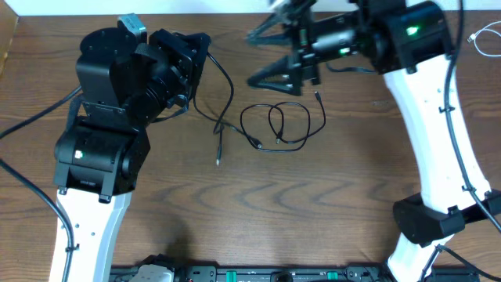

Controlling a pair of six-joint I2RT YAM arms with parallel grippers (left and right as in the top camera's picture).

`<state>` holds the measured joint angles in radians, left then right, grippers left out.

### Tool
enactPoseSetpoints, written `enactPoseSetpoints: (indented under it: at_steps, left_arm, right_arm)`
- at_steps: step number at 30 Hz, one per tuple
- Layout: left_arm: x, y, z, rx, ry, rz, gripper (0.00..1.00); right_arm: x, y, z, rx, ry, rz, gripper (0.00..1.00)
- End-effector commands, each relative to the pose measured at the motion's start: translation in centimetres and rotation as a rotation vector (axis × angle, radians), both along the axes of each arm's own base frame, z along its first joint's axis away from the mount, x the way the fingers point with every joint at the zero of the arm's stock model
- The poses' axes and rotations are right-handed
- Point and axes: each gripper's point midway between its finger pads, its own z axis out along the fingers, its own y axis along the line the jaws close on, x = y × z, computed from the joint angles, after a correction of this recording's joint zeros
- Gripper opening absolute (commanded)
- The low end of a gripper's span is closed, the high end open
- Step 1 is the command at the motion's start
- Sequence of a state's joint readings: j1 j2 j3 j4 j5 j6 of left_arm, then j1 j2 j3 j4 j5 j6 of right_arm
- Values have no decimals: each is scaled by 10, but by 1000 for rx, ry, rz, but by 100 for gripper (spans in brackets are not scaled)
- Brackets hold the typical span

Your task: Untangle cables

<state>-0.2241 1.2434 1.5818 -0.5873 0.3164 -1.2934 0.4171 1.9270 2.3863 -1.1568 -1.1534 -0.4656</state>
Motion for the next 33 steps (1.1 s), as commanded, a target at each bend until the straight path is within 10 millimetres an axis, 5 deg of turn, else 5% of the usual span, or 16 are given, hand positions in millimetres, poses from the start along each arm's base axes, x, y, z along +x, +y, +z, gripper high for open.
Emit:
enactPoseSetpoints:
  at_steps: [1, 13, 21, 24, 28, 30, 32, 33]
  left_arm:
    - [-5, -2, 7, -68, 17, -2, 7]
    - [-7, -4, 6, -70, 22, -15, 7]
    - [-8, -2, -2, -60, 53, -3, 7]
    - [-7, 1, -3, -54, 55, 13, 8]
    - [-2, 29, -21, 24, 102, 171, 9]
    - [-2, 39, -25, 83, 101, 208, 28]
    - [-1, 48, -28, 158, 88, 235, 61]
    - [0, 51, -29, 185, 84, 244, 69]
  right_arm:
    - [10, 21, -6, -59, 102, -119, 71]
    - [21, 47, -33, -144, 176, -218, 44]
    - [18, 60, -29, -117, 157, -197, 1]
    - [24, 56, -29, -117, 161, -215, 1]
    - [56, 19, -8, -69, 172, -356, 1]
    - [64, -1, 6, -40, 161, -406, 1]
    - [74, -28, 24, 1, 156, -475, 1]
    - [78, -39, 31, 17, 158, -506, 1]
